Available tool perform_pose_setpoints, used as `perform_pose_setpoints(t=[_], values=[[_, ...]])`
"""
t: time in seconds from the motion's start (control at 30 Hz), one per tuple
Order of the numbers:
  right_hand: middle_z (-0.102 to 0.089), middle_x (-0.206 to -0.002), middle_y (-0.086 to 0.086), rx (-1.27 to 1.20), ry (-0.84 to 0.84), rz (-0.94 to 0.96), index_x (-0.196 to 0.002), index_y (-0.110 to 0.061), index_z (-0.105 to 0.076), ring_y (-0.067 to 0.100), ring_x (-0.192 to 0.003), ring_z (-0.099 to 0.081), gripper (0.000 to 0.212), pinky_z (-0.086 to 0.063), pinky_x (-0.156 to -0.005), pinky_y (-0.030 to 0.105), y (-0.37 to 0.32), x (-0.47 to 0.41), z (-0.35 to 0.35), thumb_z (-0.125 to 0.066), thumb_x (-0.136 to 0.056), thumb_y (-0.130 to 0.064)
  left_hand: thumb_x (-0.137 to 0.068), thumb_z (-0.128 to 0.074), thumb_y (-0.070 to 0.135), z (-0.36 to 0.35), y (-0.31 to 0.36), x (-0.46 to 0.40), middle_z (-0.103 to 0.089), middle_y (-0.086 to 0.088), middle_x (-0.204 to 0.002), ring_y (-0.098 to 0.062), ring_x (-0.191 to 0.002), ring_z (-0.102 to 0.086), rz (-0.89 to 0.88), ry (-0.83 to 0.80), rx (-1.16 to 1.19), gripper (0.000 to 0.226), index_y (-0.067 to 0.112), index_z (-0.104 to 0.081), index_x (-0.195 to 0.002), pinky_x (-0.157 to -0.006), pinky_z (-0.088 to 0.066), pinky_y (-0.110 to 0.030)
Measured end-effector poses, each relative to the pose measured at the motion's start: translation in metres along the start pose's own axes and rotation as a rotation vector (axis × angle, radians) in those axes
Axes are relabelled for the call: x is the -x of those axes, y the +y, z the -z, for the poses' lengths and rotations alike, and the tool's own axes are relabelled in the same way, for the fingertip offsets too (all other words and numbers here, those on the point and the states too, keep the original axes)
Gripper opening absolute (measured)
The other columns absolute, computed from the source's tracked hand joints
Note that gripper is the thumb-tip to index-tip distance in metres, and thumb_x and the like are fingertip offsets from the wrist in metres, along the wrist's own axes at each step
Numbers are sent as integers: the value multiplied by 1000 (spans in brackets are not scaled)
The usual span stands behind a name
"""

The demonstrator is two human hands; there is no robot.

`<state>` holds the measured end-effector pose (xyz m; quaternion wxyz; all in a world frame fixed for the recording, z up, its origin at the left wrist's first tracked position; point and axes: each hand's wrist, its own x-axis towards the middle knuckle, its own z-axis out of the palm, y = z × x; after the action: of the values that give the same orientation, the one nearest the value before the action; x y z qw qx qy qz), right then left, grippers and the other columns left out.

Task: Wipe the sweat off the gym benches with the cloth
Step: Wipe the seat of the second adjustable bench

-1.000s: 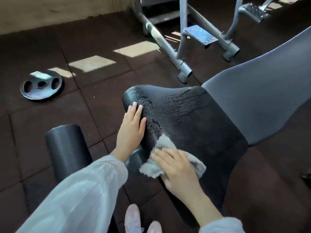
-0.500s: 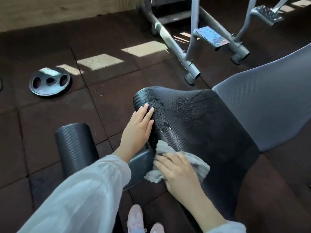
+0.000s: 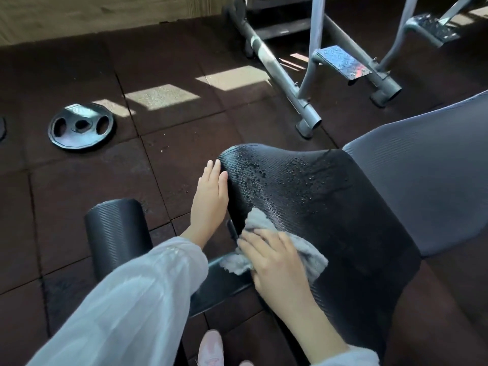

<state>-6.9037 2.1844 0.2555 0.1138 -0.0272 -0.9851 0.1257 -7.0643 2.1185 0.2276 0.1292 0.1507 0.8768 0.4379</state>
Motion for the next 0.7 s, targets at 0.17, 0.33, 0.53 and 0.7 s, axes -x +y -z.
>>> perform_pose_setpoints(t=[0.17, 0.33, 0.53, 0.7], values=[[-63, -114, -3, -32, 67, -198, -110, -15, -65, 19, -103, -54, 46, -44, -86, 34, 12, -24, 2, -49, -68, -11, -102, -26, 22, -2, 2, -6, -20, -3, -154, -10, -142, -13, -35, -2, -5, 45, 10, -23, -146, -116, -9, -27], [-65, -110, -3, -30, 13, -158, -103, -14, -67, 19, -100, -52, 41, -39, -85, 34, 8, -54, -4, -58, -64, -5, -102, -28, 18, 3, 6, -16, -26, -4, -152, -12, -140, -20, -37, 1, -20, 41, 10, -34, -142, -114, -12, -24], [-65, -110, -6, -50, -20, 21, -101, -17, -68, 14, -103, -50, 39, -36, -87, 30, 10, -1, 4, -51, -65, -13, -102, -27, 22, 4, 4, -13, -27, 1, -152, -8, -140, -20, -38, -4, -10, 41, 14, -35, -142, -111, -10, -19], [-63, -111, -5, -101, 53, -212, -104, -18, -66, 15, -104, -48, 47, -43, -87, 35, 14, -47, -5, -63, -58, -6, -102, -28, 23, 3, 1, -15, -25, 3, -152, -9, -140, -20, -26, -12, -21, 42, 18, -33, -143, -107, -14, -17]])
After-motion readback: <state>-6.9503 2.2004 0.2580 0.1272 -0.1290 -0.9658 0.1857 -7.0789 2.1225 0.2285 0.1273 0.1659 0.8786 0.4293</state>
